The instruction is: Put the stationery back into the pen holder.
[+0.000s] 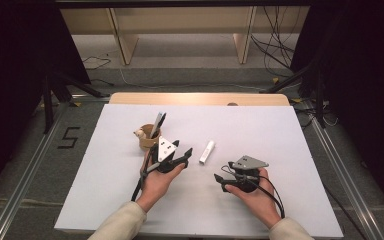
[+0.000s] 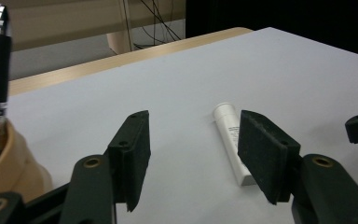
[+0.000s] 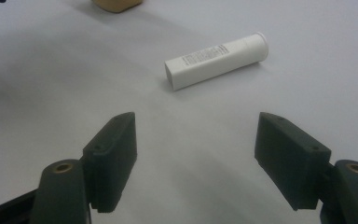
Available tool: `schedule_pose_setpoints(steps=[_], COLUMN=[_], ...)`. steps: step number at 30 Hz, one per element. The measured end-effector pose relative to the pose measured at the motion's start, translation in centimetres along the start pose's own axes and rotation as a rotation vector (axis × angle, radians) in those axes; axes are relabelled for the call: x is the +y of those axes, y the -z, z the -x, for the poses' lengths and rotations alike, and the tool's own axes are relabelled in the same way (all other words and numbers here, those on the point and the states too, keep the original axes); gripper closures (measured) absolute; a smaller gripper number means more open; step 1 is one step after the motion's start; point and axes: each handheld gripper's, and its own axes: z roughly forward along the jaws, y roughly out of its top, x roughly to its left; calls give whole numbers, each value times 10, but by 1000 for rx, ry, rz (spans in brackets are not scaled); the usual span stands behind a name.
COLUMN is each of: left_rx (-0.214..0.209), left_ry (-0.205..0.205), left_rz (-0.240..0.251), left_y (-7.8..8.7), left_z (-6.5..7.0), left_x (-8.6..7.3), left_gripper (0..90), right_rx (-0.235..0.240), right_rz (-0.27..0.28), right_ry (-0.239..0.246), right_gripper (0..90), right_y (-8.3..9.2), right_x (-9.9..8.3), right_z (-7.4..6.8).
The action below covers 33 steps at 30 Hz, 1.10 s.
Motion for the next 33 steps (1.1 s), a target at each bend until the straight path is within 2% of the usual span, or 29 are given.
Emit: schedule_pose_setpoints(steps=[15,33], left_rx=[-22,-44], left_ry=[-9,-20], left_rz=[-36,-75], left_y=[-17,-31], left_z=[21,32], left_x=[-7,-14], left_gripper=[442,462], right_rx=[-7,-15], right_rz=[-1,-1], right_ry=[1,-5], right_gripper=[300,300], right_y=[1,3], right_x=[-1,-2], right_z=[2,5])
